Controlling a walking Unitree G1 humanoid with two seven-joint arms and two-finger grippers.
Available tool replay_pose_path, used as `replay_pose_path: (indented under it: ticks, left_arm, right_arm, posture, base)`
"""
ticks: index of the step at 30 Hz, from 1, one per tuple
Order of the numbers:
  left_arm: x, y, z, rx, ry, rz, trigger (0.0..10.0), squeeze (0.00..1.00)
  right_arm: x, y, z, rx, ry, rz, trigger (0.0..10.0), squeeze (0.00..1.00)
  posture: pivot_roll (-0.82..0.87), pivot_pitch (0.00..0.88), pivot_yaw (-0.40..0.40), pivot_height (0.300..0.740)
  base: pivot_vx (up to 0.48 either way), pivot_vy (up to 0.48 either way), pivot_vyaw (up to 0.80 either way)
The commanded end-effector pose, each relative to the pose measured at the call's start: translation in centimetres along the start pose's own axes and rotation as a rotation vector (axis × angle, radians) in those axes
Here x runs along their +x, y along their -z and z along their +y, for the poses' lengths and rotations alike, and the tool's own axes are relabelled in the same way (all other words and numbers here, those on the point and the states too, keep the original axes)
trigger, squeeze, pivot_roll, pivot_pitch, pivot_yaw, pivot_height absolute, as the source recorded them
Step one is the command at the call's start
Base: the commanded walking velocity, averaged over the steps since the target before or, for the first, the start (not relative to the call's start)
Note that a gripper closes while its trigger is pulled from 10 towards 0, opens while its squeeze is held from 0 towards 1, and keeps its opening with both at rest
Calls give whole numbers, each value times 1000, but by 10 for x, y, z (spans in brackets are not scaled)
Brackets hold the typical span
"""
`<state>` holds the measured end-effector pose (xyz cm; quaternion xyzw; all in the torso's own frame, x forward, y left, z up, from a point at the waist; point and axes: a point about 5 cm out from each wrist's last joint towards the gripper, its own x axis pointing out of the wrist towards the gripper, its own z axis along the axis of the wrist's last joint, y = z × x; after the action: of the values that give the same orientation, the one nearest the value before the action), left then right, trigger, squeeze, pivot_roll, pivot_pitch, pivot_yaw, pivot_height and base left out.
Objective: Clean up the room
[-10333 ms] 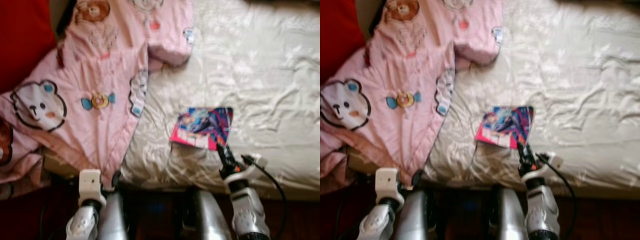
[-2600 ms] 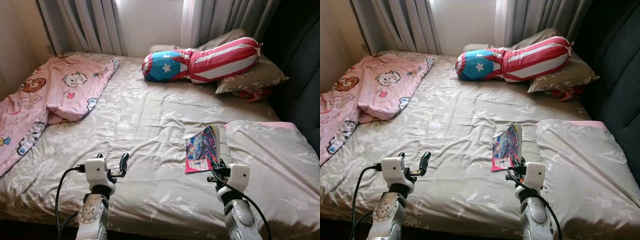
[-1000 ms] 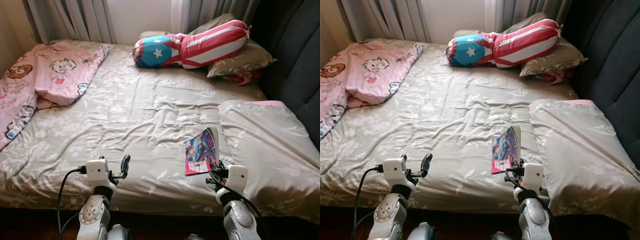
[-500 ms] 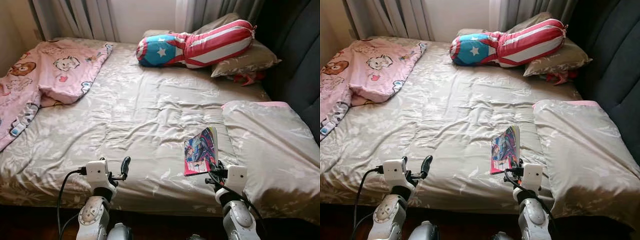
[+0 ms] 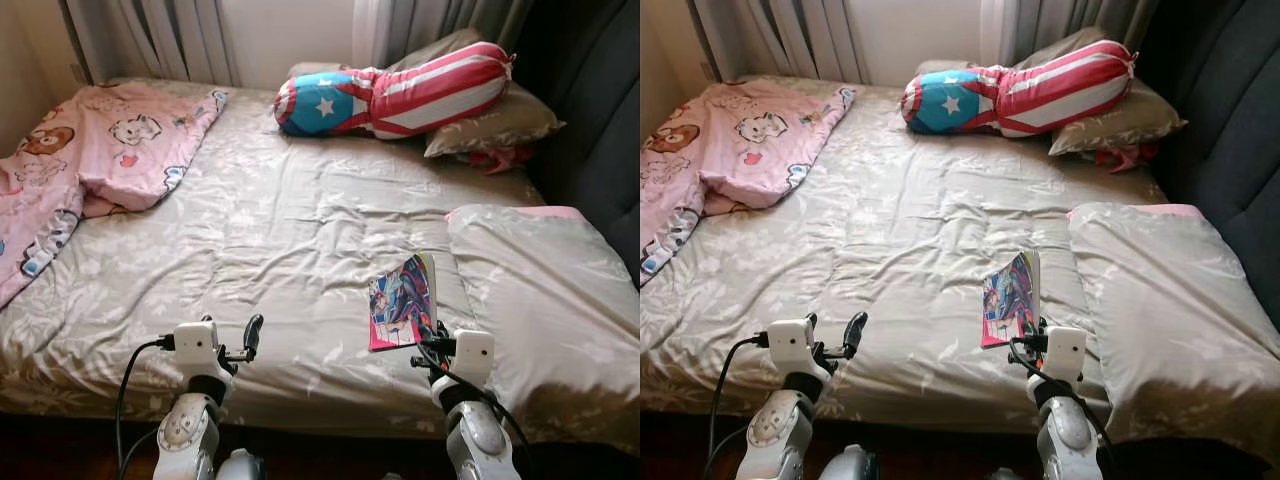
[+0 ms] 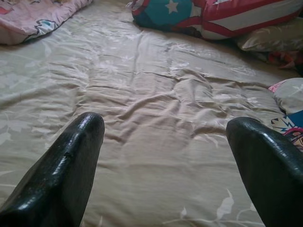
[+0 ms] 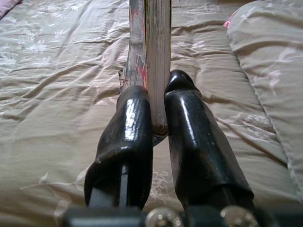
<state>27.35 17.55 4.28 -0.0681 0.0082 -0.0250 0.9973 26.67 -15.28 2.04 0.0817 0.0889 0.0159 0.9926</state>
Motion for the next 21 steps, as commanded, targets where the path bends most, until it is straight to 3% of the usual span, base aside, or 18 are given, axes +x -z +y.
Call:
replay_pose_path:
  ticks: [1, 21]
  left_arm:
    - [-2, 5, -2, -2, 11, 22, 10000, 0]
    - [-4, 6, -3, 0, 9, 26, 10000, 0]
  right_arm:
    - [3, -13, 2, -14, -14, -62, 10000, 0]
    - [3, -11, 3, -20, -28, -50, 10000, 0]
  posture:
    - [-86, 80, -73, 662]
    - [-86, 86, -75, 662]
  base:
    - [352, 0, 0]
    - [359, 0, 0]
